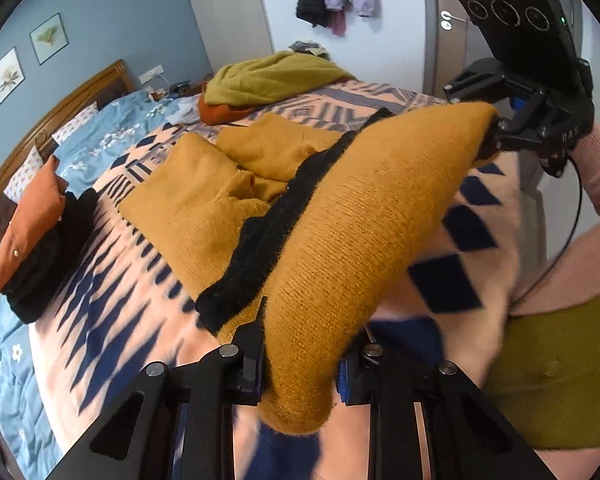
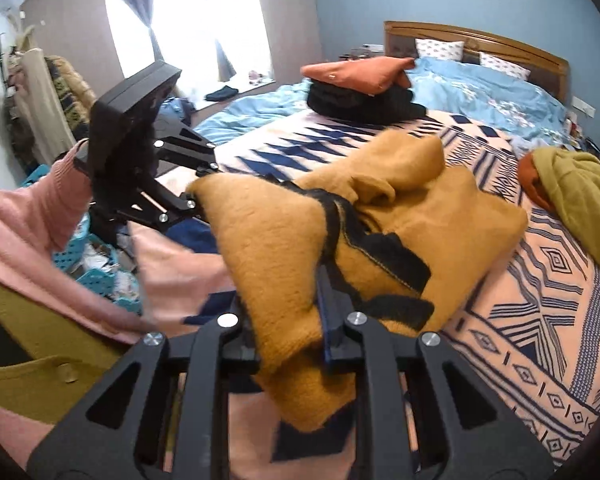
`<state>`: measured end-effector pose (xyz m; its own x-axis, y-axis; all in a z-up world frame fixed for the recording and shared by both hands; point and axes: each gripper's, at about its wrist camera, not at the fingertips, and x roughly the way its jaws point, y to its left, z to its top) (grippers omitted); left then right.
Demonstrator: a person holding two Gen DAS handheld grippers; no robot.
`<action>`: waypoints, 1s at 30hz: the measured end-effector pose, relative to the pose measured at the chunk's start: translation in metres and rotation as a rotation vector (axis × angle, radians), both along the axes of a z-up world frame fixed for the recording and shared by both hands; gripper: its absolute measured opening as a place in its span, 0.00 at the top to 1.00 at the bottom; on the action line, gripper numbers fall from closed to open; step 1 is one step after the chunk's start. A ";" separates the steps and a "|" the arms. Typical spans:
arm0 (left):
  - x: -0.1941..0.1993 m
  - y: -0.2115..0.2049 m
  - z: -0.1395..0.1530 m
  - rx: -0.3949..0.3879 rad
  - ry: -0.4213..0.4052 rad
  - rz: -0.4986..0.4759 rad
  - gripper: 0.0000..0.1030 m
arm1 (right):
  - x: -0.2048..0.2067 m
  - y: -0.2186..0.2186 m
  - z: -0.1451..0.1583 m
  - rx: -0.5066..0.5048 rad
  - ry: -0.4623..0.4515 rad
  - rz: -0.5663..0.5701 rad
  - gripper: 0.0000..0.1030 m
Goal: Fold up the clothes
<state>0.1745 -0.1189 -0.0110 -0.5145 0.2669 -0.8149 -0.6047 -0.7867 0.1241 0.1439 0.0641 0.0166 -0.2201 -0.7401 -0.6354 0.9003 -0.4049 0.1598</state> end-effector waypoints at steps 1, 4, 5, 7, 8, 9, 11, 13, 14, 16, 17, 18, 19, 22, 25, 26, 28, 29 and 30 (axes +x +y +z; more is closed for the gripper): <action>0.006 0.001 0.003 -0.001 -0.011 -0.008 0.76 | 0.007 0.002 0.003 -0.005 -0.006 0.013 0.79; 0.012 0.004 0.008 -0.028 -0.022 -0.022 0.76 | 0.016 0.004 0.007 0.003 -0.009 0.028 0.79; 0.013 0.005 0.009 -0.039 -0.023 -0.026 0.76 | 0.016 0.005 0.007 0.009 -0.009 0.025 0.79; 0.005 0.005 0.013 -0.048 -0.029 -0.024 0.76 | 0.007 0.006 0.009 0.005 -0.010 0.003 0.78; 0.000 0.004 0.017 -0.051 -0.026 -0.019 0.76 | 0.000 0.007 0.010 -0.001 -0.012 -0.008 0.79; -0.008 0.003 0.021 -0.051 -0.024 -0.013 0.76 | -0.008 0.007 0.013 -0.009 -0.012 -0.019 0.79; -0.027 -0.001 0.032 -0.048 -0.020 0.003 0.76 | -0.024 0.008 0.019 -0.025 -0.011 -0.039 0.79; -0.049 -0.004 0.042 -0.044 -0.016 0.030 0.76 | -0.043 0.007 0.029 -0.034 -0.013 -0.052 0.79; -0.060 -0.006 0.046 -0.041 -0.014 0.043 0.76 | -0.051 0.007 0.034 -0.036 -0.009 -0.060 0.79; -0.082 -0.010 0.054 -0.037 -0.011 0.069 0.76 | -0.073 0.005 0.046 -0.043 -0.010 -0.074 0.79; -0.090 -0.011 0.056 -0.039 -0.007 0.079 0.76 | -0.082 0.004 0.049 -0.044 -0.011 -0.078 0.79; -0.099 -0.012 0.057 -0.040 -0.008 0.089 0.76 | -0.091 0.002 0.052 -0.044 -0.012 -0.082 0.79; -0.109 -0.013 0.057 -0.039 -0.015 0.099 0.75 | -0.100 0.001 0.055 -0.045 -0.014 -0.086 0.79; -0.134 -0.018 0.056 -0.039 -0.044 0.126 0.75 | -0.126 -0.005 0.058 -0.039 -0.037 -0.093 0.79; -0.153 -0.021 0.052 -0.038 -0.067 0.154 0.75 | -0.149 -0.012 0.058 -0.028 -0.054 -0.098 0.79; -0.160 -0.023 0.051 -0.035 -0.072 0.164 0.75 | -0.156 -0.014 0.057 -0.024 -0.057 -0.102 0.79; -0.172 -0.025 0.050 -0.020 -0.082 0.185 0.75 | -0.172 -0.018 0.055 -0.013 -0.064 -0.113 0.79; -0.179 -0.027 0.049 -0.014 -0.087 0.197 0.74 | -0.184 -0.020 0.052 -0.015 -0.085 -0.126 0.79; -0.187 -0.028 0.047 -0.009 -0.094 0.213 0.71 | -0.193 -0.022 0.050 -0.014 -0.097 -0.126 0.79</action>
